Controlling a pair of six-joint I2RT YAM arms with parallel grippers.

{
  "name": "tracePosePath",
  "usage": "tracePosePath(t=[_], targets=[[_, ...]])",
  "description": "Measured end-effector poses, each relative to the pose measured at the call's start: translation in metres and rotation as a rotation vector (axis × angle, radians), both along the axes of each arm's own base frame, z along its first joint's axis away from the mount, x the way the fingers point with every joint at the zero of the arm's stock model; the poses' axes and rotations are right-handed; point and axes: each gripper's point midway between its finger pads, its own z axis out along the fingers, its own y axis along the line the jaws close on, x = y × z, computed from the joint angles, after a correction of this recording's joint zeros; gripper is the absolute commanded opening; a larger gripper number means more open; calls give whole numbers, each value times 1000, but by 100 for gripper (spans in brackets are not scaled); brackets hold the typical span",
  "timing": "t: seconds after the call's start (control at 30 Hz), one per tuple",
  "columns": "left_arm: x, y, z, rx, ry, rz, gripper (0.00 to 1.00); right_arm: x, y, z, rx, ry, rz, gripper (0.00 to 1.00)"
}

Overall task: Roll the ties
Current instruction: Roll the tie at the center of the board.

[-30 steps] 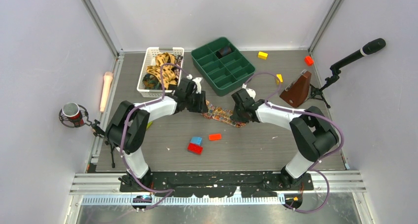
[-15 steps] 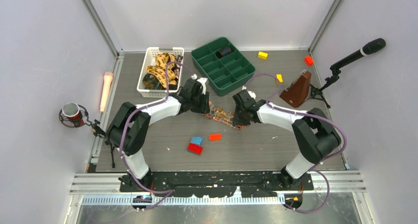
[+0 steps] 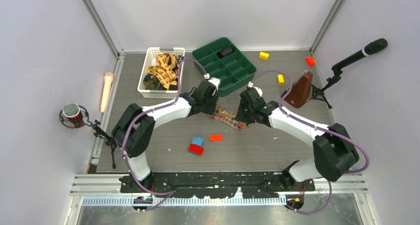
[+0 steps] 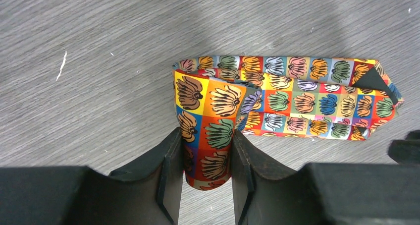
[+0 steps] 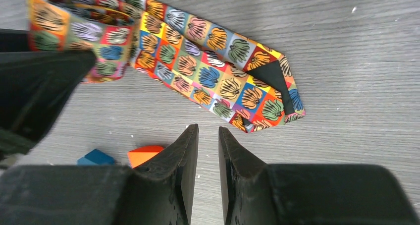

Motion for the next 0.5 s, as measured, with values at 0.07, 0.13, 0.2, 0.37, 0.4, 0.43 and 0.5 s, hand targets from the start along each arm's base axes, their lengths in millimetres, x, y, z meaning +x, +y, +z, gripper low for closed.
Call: tracePosePath(t=[0.07,0.13,0.2,0.37,0.4,0.43,0.5], targets=[[0,-2,-1,34,-21,-1,30,2,0,10,13,-29,-4,28],[-1,-3,-4,75,-38,-4,31,3,-2,21,24,-64,-12,28],[-2,-3,-9,115,-49,-1,30,4,-5,30,31,-92,-21,28],[2,-4,-7,198,-106,14,30,3,-15,50,37,-164,-53,28],[3,-4,-7,217,-121,21,30,3,-18,55,40,-179,-60,28],[4,-3,-7,227,-128,24,30,3,-19,57,39,-186,-64,28],[6,0,-7,264,-150,41,30,2,-23,64,36,-207,-77,28]])
